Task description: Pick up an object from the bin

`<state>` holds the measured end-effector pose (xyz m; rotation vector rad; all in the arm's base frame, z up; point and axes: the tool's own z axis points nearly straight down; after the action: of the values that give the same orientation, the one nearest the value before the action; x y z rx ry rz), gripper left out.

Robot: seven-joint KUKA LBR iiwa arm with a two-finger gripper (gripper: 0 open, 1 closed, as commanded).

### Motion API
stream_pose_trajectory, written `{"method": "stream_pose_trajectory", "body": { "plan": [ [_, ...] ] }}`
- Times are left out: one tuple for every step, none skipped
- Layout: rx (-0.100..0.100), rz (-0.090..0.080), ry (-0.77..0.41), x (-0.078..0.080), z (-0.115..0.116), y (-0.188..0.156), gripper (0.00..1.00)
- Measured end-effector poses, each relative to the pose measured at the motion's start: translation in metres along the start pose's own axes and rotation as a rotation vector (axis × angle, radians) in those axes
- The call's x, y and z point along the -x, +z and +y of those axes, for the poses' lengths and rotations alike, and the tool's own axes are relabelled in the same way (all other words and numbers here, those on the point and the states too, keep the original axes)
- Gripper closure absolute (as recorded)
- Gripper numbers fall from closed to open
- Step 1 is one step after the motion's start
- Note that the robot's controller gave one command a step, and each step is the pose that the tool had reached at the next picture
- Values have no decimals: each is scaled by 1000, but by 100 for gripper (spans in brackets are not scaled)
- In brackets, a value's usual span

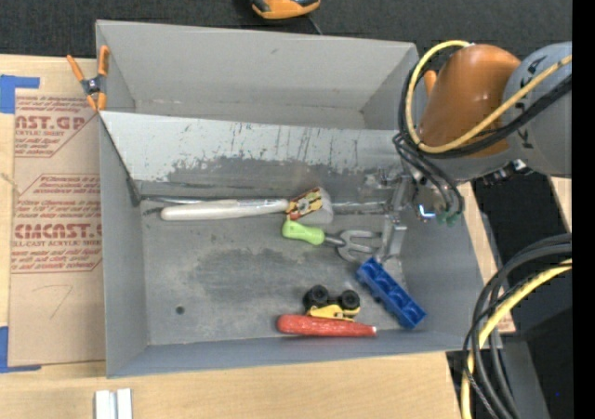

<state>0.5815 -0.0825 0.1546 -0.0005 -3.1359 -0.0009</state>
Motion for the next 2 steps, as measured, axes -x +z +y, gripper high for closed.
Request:
{"method": "stream_pose_trajectory", "body": {
  "plan": [
    [-1, -8, -1, 2, 0, -5, 0],
    [0, -7, 35, 8, 18, 85, 0]
  ]
}}
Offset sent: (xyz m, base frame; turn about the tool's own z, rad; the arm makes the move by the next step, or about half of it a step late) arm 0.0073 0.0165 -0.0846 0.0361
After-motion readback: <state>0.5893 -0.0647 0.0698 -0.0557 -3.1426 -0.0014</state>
